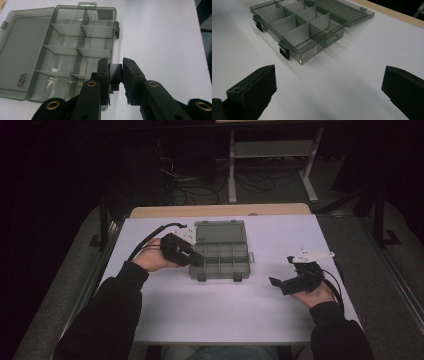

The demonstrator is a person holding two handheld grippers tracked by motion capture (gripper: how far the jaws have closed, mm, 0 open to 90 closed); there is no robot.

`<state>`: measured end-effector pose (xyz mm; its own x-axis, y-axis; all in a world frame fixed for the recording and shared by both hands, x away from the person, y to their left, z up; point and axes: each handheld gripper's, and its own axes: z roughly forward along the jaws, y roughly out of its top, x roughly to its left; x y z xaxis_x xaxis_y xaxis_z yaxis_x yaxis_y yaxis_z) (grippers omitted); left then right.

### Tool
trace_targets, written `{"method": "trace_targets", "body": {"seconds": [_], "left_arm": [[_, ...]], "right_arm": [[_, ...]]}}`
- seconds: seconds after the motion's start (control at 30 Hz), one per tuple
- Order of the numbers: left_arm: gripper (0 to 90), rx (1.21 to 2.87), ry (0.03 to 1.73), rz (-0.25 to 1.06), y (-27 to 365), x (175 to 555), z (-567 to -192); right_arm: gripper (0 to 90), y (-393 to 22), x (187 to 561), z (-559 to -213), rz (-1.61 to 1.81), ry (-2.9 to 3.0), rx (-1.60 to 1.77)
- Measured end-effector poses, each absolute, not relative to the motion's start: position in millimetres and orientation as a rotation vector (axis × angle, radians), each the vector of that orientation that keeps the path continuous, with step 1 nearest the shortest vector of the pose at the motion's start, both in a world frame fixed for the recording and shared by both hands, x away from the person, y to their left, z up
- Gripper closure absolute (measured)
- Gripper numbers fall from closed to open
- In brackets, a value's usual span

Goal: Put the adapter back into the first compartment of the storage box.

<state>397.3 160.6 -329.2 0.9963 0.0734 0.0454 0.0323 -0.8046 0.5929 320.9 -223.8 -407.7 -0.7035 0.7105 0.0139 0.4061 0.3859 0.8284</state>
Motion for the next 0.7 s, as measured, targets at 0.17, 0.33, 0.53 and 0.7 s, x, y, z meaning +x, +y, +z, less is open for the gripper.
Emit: {"method": "trace_targets", "body": {"seconds": [0.17, 0.33, 0.53, 0.7], "left_arm": [[76.0, 2.506, 0.070, 0.104, 162, 400, -319], [75.9, 2.500, 0.089, 0.122, 165, 407, -310], [76.0, 2.486, 0.130, 0.137, 168, 420, -307], [76.0, 2.479, 0.156, 0.143, 172, 432, -311]], "right_arm": [[0.0, -224, 321, -407, 1.236, 2.305, 0.966], [0.0, -224, 321, -407, 1.237, 2.303, 0.971], [0.0, -224, 320, -407, 1.239, 2.301, 0.971], [0.0, -225, 320, -407, 1.237, 2.303, 0.973]]}}
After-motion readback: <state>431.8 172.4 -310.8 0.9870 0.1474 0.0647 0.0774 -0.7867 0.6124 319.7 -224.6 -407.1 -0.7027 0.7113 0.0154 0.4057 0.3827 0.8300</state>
